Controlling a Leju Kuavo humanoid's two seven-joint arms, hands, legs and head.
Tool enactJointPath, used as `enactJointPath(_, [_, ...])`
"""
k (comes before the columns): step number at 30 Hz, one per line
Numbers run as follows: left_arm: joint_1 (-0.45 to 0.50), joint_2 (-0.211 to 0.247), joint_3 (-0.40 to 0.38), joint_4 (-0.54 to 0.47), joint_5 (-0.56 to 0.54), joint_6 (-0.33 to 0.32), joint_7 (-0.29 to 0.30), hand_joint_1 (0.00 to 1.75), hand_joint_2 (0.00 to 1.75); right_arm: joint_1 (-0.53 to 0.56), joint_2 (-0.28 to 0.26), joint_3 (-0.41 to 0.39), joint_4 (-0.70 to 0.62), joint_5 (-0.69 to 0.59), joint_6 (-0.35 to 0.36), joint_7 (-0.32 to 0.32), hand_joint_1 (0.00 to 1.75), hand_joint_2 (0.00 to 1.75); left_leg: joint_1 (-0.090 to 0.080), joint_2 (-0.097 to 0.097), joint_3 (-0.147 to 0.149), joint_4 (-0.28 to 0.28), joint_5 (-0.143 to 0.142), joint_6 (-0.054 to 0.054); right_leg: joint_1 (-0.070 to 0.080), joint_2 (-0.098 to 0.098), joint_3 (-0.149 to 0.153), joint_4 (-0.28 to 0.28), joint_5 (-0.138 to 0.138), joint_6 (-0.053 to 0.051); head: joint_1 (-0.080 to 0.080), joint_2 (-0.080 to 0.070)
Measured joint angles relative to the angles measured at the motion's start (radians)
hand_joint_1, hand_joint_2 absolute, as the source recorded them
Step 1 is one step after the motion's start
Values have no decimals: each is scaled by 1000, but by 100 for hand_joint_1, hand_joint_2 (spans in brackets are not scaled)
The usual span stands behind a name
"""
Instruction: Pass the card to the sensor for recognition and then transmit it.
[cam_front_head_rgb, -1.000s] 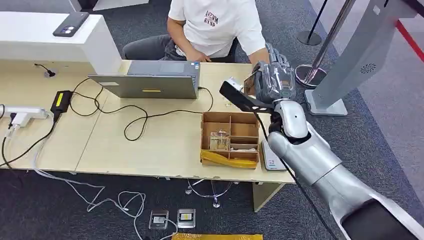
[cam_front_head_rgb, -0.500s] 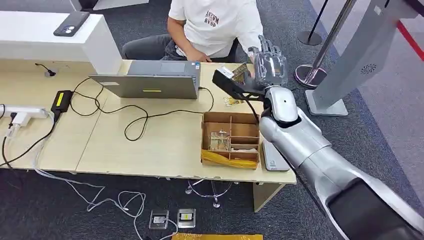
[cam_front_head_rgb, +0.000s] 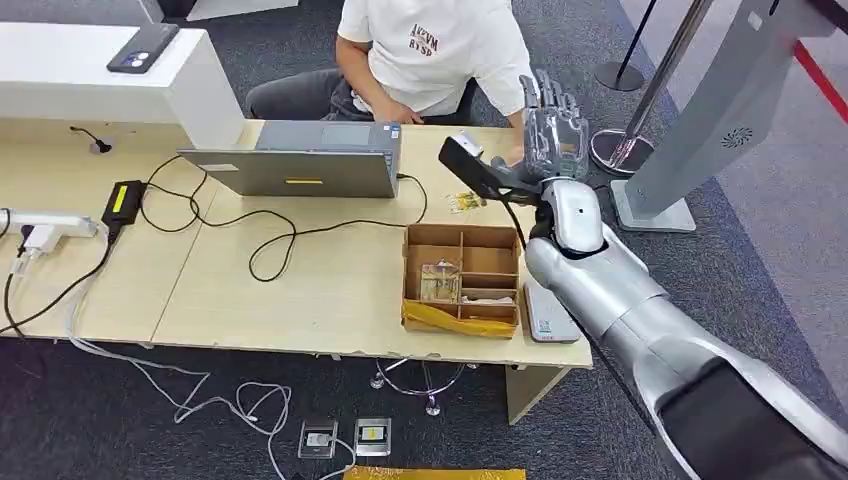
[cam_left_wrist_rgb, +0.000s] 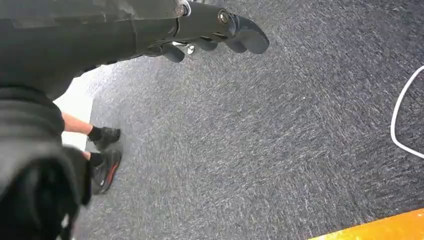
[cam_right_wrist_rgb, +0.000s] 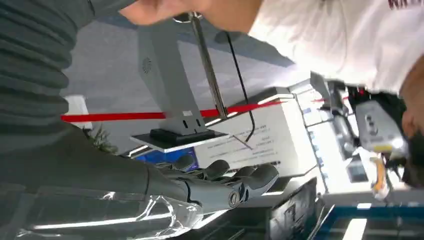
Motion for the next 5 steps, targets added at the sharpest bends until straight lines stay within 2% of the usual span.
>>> enactJointPath(3, [4, 0, 1, 0, 4, 12, 0, 0, 175, 32, -32, -22, -64, -15, -96, 0, 0, 175, 0, 0, 0, 0, 0, 0, 0, 0, 0, 0, 0, 0, 0, 0])
enactJointPath(5, [8, 0, 3, 0, 8, 19, -2, 0, 175, 62, -55, -39, -121, -12, -127, 3, 0, 175, 0, 1, 0, 0, 0, 0, 0, 2, 0, 0, 0, 0, 0, 0])
